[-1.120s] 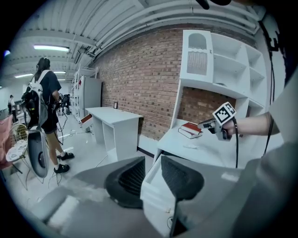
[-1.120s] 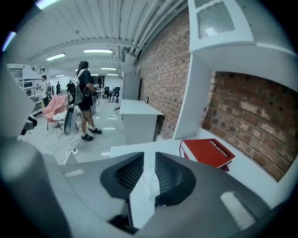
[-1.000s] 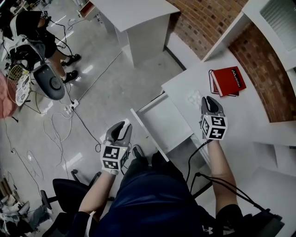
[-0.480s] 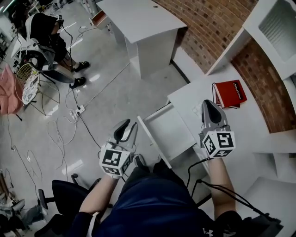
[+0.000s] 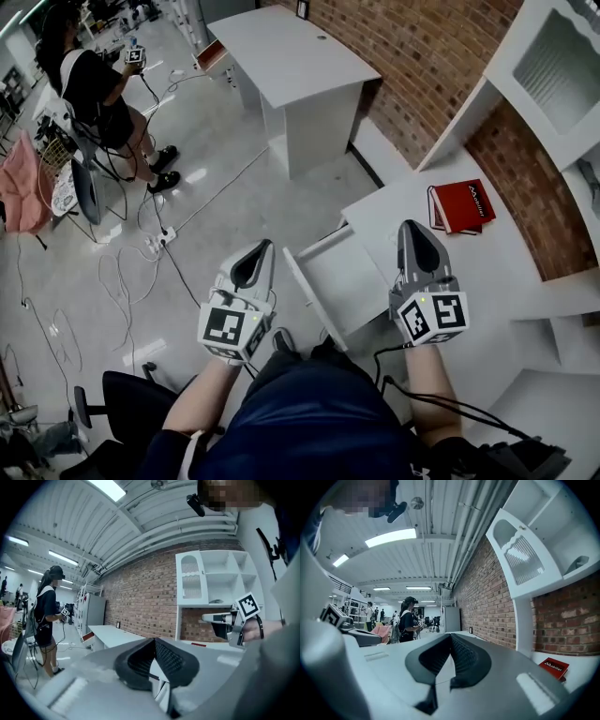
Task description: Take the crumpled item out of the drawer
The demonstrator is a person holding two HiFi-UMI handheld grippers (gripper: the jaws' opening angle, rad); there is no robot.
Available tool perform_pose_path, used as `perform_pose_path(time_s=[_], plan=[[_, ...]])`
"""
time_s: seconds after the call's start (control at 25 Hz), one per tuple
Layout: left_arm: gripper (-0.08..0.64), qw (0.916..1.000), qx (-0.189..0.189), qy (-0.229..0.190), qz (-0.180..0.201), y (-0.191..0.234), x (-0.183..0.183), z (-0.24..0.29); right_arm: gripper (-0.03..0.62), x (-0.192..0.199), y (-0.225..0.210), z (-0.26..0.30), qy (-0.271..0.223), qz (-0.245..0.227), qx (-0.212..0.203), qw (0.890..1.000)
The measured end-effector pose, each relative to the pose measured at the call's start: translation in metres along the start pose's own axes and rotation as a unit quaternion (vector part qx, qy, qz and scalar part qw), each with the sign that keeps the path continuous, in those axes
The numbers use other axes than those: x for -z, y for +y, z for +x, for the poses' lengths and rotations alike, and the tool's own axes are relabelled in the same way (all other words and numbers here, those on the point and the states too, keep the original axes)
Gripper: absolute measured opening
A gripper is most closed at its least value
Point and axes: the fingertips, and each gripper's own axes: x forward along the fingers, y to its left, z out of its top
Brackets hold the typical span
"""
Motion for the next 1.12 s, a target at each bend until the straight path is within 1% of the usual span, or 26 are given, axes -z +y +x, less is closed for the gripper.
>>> perform_pose_path(time_s=[0.08,0.2,0.36,0.64,0.84,1.12], plan=[[0.003,1.0,-0.002,-0.009,0.001,-0.004,-0.012,-0.002,0.002,-0.007,0.003,-0.003,-0.007,-0.002,0.004,1.0],[0.003,0.9995,-0.001,-0.03,0.006,-0.01,-0.028,-0.007,0.002,-0.017,0.012,-0.008,-0.019,-0.009,-0.002,1.0],[0.002,0.9984,0.001,-0.057,0.003,-0.013,-0.049,-0.017,0.003,-0.024,0.03,-0.015,-0.028,-0.036,-0.011,0.999],[0.002,0.9952,0.004,-0.097,0.01,-0.018,-0.078,-0.018,0.002,-0.028,0.034,-0.021,-0.04,-0.085,-0.007,0.996],[0.002,0.9939,0.007,-0.11,0.008,-0.022,-0.085,-0.016,0.002,-0.033,0.034,-0.028,-0.044,-0.102,-0.004,0.994],[0.002,0.994,0.007,-0.109,0.005,-0.025,-0.083,-0.013,0.002,-0.033,0.031,-0.031,-0.04,-0.105,-0.006,0.994]])
